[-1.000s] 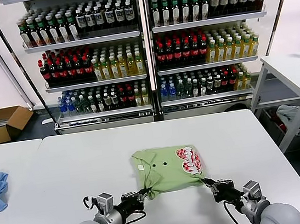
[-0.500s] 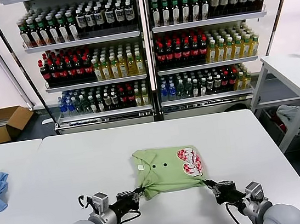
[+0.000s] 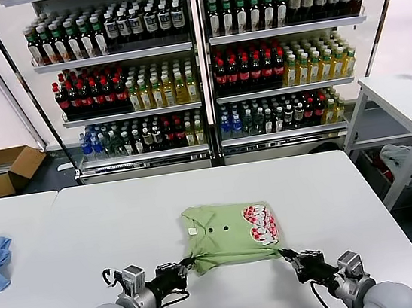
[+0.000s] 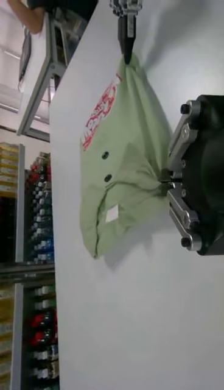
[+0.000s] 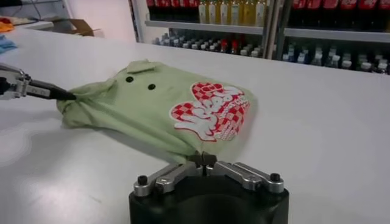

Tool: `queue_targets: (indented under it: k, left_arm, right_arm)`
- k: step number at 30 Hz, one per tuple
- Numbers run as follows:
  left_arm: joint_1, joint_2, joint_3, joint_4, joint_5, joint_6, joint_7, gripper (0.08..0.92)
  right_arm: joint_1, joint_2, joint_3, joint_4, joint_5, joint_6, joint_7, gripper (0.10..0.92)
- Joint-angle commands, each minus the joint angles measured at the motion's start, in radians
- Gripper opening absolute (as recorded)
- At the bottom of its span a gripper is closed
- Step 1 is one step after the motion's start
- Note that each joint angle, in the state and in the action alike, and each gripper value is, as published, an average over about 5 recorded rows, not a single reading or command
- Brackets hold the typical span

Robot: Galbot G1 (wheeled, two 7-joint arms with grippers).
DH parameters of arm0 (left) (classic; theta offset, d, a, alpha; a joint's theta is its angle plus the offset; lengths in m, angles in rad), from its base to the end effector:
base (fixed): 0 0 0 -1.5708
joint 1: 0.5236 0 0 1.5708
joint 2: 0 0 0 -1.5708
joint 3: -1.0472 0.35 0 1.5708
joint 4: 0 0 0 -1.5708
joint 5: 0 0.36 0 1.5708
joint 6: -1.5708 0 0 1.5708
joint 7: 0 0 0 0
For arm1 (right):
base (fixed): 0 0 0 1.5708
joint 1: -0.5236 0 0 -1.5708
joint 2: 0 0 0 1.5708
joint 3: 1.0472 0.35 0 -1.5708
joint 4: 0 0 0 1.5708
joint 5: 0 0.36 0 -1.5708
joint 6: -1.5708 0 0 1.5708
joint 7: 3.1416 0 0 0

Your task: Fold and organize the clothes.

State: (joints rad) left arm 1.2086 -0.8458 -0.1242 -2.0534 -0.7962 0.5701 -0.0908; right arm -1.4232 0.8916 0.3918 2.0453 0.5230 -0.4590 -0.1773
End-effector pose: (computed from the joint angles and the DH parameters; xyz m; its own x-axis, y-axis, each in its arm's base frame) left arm 0.2547 0.0285 -0.2635 -0.6673 0.4960 0.5556 0.4903 0.8541 -0.1735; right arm 0.2326 -0.0838 -0.2754 -0.7295 -0.4710 0.4959 -0.5173 0.8543 0.0504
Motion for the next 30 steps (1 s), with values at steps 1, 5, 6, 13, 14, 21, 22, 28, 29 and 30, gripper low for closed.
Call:
queue_targets:
  k: [1,5,6,13,14,21,22,28,29,30]
  left_arm:
    - [0.026,0.003,-0.008,-0.07,0.003,0.004,0.01,0.085]
    - [0.041,0.008,-0.023,-0.105,0.003,0.006,0.009,0.131]
    - [0.045,0.009,-0.028,-0.113,0.002,0.006,0.009,0.16]
    - [0.058,0.028,-0.07,-0.156,-0.013,0.005,0.01,0.359]
    - [0.051,0.028,-0.069,-0.153,-0.015,0.005,0.01,0.385]
    - [-0.015,0.012,-0.051,-0.097,-0.024,0.0,0.01,0.593]
    - [-0.018,0.011,-0.052,-0.095,-0.025,-0.001,0.01,0.619]
    - [0.002,0.004,-0.077,-0.107,-0.025,-0.002,0.009,0.782]
    - [0.009,0.003,-0.084,-0.112,-0.024,-0.002,0.008,0.796]
    - [0.016,0.002,-0.092,-0.116,-0.024,-0.002,0.007,0.81]
  right_arm:
    - [-0.024,-0.002,0.023,0.071,0.026,-0.013,-0.008,0.15]
    - [-0.034,-0.005,0.041,0.092,0.083,-0.012,-0.028,0.258]
    - [-0.034,-0.006,0.045,0.096,0.109,-0.013,-0.032,0.284]
    - [0.029,0.005,0.029,0.064,0.181,0.024,-0.007,0.492]
    - [0.051,0.009,0.018,0.048,0.178,0.028,0.01,0.518]
    - [0.229,0.066,-0.105,-0.055,0.132,0.037,-0.001,0.717]
    - [0.256,0.071,-0.128,-0.071,0.117,0.038,-0.021,0.749]
    - [0.47,0.142,-0.301,-0.223,0.095,0.044,0.018,0.82]
    - [0.502,0.156,-0.327,-0.253,0.089,0.045,0.021,0.821]
    - [0.524,0.169,-0.35,-0.281,0.079,0.047,0.016,0.822]
